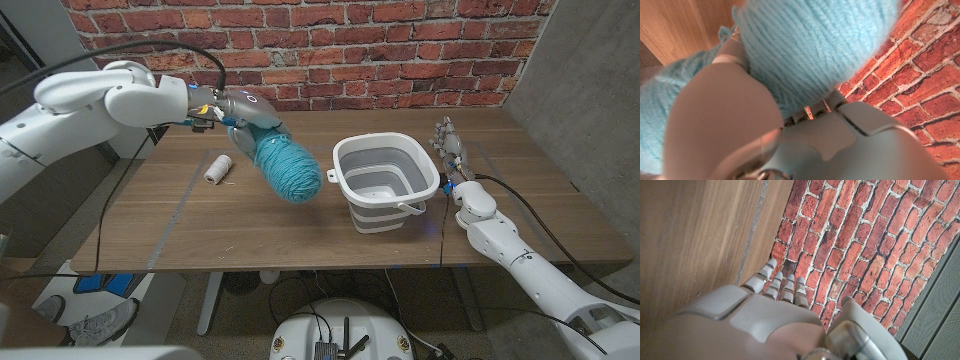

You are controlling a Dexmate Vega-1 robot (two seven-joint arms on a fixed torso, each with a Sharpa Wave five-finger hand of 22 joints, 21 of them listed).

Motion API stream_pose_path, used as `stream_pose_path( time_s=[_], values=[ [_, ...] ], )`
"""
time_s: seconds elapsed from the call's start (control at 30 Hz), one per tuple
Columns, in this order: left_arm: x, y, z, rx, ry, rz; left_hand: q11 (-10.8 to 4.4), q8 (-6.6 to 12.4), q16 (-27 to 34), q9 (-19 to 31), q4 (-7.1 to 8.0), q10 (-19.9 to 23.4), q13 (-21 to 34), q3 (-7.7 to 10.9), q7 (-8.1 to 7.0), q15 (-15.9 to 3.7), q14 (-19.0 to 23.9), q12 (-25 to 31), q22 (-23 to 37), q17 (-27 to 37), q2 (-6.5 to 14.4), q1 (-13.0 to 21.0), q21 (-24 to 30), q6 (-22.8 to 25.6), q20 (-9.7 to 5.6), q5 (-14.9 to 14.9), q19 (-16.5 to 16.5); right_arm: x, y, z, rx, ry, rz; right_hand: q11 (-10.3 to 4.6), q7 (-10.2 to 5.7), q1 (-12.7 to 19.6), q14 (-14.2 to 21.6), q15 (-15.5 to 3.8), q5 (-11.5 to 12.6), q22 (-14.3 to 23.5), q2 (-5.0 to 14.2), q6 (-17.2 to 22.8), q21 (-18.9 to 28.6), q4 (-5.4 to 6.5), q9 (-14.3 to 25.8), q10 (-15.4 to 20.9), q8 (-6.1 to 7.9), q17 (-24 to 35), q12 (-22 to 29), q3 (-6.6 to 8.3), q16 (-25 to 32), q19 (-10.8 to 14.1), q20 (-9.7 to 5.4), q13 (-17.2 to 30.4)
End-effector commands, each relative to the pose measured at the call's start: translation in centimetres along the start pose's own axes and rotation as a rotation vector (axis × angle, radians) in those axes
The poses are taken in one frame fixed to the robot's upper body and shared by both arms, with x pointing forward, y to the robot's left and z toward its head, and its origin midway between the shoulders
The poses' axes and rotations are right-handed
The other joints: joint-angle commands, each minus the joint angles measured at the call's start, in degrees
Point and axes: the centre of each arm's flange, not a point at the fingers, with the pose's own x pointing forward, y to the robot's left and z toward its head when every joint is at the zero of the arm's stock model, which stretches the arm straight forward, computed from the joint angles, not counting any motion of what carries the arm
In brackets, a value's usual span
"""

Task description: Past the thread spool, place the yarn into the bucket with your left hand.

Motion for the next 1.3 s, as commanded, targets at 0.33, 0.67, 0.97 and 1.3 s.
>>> stream_pose_path(
  time_s=[0.33,0.67,0.97,1.3],
  values=[
    [1.5,6.3,-2.9,0.131,-0.028,0.034,0.01,0.22,-0.30,0.13,0.08,0.89,0.38,0.06,-0.02,-10.21,0.78,0.02,0.09,0.20,7.98,2.18,0.45,0.73,-8.54,0.27,0.23,-0.2,0.0,-0.1,0.009,0.004,0.008,-0.04,0.28,-0.47,-0.35,0.07,0.13,0.14,3.04,0.25,0.25,-0.01,0.18,0.04,0.27,0.00,0.56,0.52,0.48,0.23,-0.18,0.12],
    [2.8,9.4,-3.6,0.178,-0.068,0.067,0.01,0.32,-0.45,0.14,0.15,1.48,0.53,0.11,-0.10,-10.20,1.09,-0.01,0.09,0.26,8.28,1.83,0.63,1.23,-8.50,0.30,0.24,-0.1,-0.1,-0.1,0.006,-0.002,0.012,0.06,0.28,-0.51,-0.37,0.09,0.12,0.14,3.02,0.33,0.23,-0.01,0.18,0.01,0.29,-0.04,0.55,0.58,0.49,0.19,-0.20,0.12],
    [4.6,11.7,-3.5,0.232,-0.113,0.113,-0.04,0.67,-0.37,0.15,-0.15,3.06,0.84,0.28,0.28,-10.27,2.30,0.13,0.07,0.54,8.67,1.80,1.23,2.59,-8.44,0.42,0.80,-0.2,-0.1,-0.2,0.012,-0.012,0.011,-0.02,0.30,-0.55,-0.37,0.13,0.11,0.14,3.00,0.38,0.23,-0.01,0.18,0.05,0.30,-0.08,0.56,0.65,0.51,0.18,-0.22,0.11],
    [7.5,13.0,-2.9,0.286,-0.169,0.153,-0.03,0.59,-0.40,0.16,-0.31,3.49,0.96,0.30,0.26,-10.26,2.75,0.04,0.07,0.66,8.59,1.86,1.49,2.62,-8.49,0.46,0.97,-0.4,-0.2,-0.3,0.023,-0.029,0.009,0.04,0.27,-0.59,-0.38,0.14,0.10,0.14,2.97,0.45,0.22,0.00,0.19,0.07,0.31,-0.12,0.57,0.71,0.54,0.15,-0.22,0.11]
  ],
)
